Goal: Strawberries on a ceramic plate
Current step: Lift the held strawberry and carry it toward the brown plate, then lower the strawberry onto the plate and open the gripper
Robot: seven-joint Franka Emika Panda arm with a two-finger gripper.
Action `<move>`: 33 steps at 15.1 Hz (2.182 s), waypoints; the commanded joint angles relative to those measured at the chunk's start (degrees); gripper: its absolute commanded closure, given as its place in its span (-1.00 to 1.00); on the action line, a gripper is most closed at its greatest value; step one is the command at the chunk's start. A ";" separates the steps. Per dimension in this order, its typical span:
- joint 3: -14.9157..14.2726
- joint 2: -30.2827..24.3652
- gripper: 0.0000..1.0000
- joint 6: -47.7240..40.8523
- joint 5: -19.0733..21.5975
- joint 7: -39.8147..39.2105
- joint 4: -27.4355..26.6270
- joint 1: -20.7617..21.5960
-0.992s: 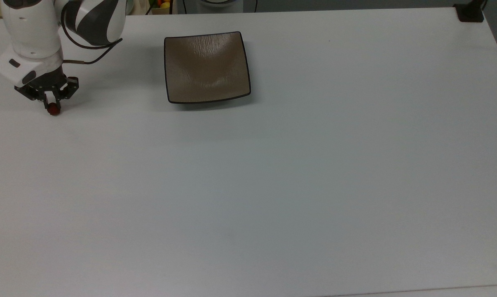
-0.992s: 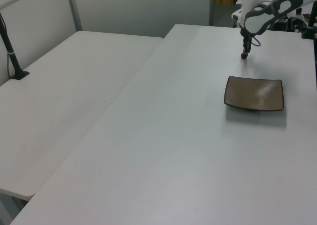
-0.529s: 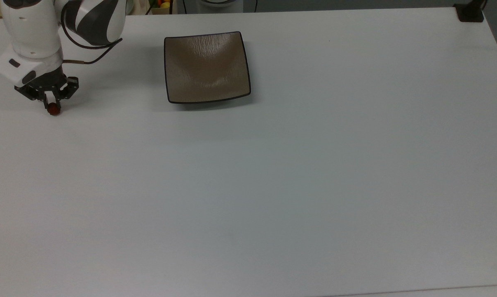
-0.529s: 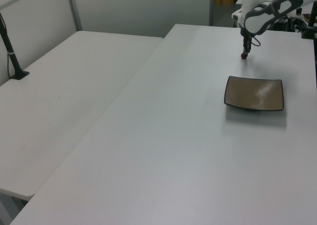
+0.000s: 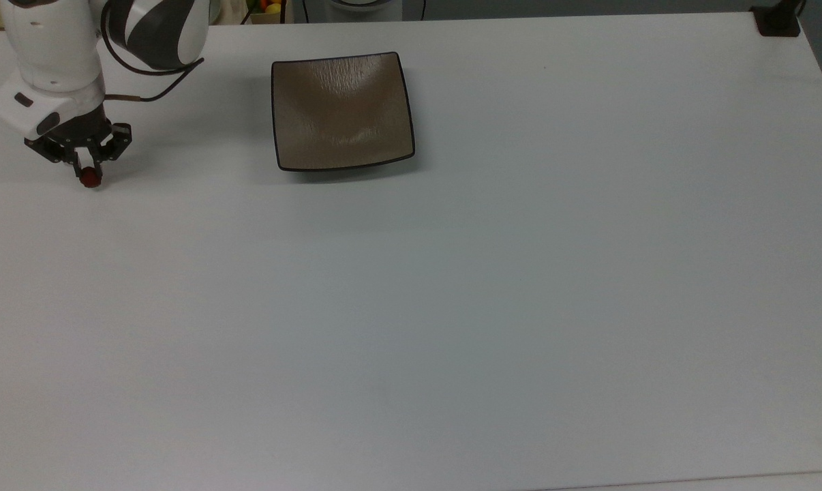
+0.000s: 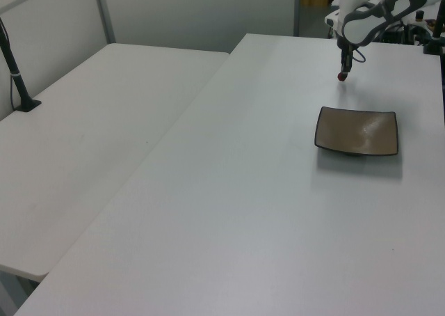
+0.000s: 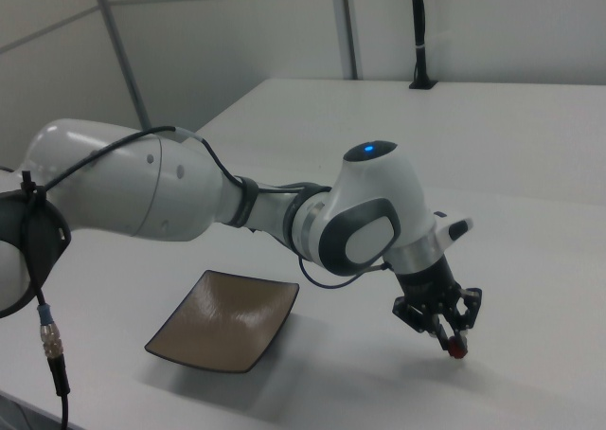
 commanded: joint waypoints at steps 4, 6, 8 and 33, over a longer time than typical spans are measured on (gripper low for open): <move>0.08 -9.29 1.00 -15.49 4.17 -0.02 -1.04 2.09; 0.17 -11.58 1.00 -19.56 5.06 0.16 -1.04 3.05; 0.17 -14.56 1.00 -24.74 5.24 1.47 -1.04 4.37; 13.18 -18.71 1.00 -37.61 10.42 14.57 -10.70 12.55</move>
